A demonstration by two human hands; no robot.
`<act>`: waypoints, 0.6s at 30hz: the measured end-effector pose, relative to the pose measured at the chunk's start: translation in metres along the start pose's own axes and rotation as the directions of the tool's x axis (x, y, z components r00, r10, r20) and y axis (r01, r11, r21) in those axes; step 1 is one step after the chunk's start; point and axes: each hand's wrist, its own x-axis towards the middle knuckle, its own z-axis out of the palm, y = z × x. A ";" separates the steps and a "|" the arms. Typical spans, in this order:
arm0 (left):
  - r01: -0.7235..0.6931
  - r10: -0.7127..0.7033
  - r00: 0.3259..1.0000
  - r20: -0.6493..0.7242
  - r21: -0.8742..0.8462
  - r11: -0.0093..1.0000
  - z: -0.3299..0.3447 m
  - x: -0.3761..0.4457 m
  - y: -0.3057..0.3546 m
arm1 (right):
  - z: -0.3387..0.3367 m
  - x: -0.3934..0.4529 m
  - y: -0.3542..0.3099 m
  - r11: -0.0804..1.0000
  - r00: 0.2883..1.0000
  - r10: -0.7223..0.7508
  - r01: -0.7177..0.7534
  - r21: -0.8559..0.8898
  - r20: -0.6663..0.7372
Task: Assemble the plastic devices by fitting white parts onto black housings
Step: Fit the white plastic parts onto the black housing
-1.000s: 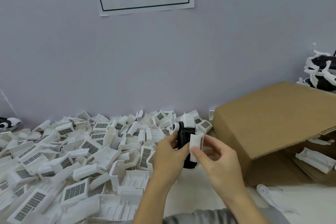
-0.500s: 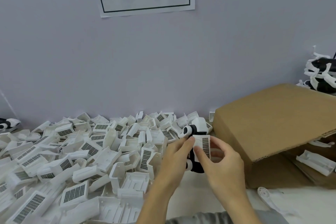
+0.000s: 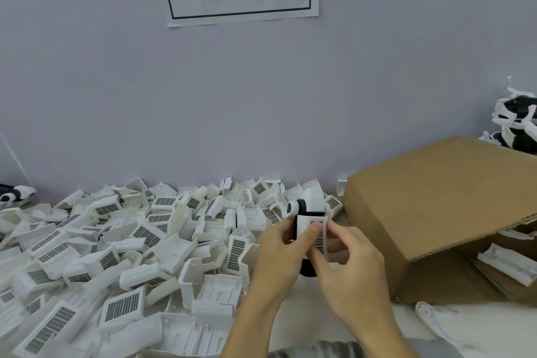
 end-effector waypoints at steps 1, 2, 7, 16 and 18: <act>0.014 -0.014 1.000 -0.023 -0.015 1.000 -0.001 0.001 -0.001 | 0.000 -0.001 0.000 0.999 1.000 -0.027 0.027 0.018 0.013; 0.033 -0.035 0.999 -0.036 -0.036 0.999 -0.001 0.001 -0.001 | 0.001 -0.001 0.000 0.999 0.999 -0.027 0.027 0.047 0.016; 0.068 -0.066 0.998 0.023 -0.113 0.991 -0.001 0.000 0.000 | -0.001 0.004 0.004 0.924 0.975 0.217 -0.221 0.312 0.047; 0.018 -0.020 0.992 0.128 0.018 1.000 0.006 -0.004 0.002 | -0.001 0.007 -0.003 0.688 0.915 0.313 -0.404 0.603 0.255; 0.029 -0.033 0.994 0.104 0.040 0.999 0.006 -0.003 0.001 | 0.000 0.006 -0.005 0.665 0.909 0.323 -0.415 0.621 0.261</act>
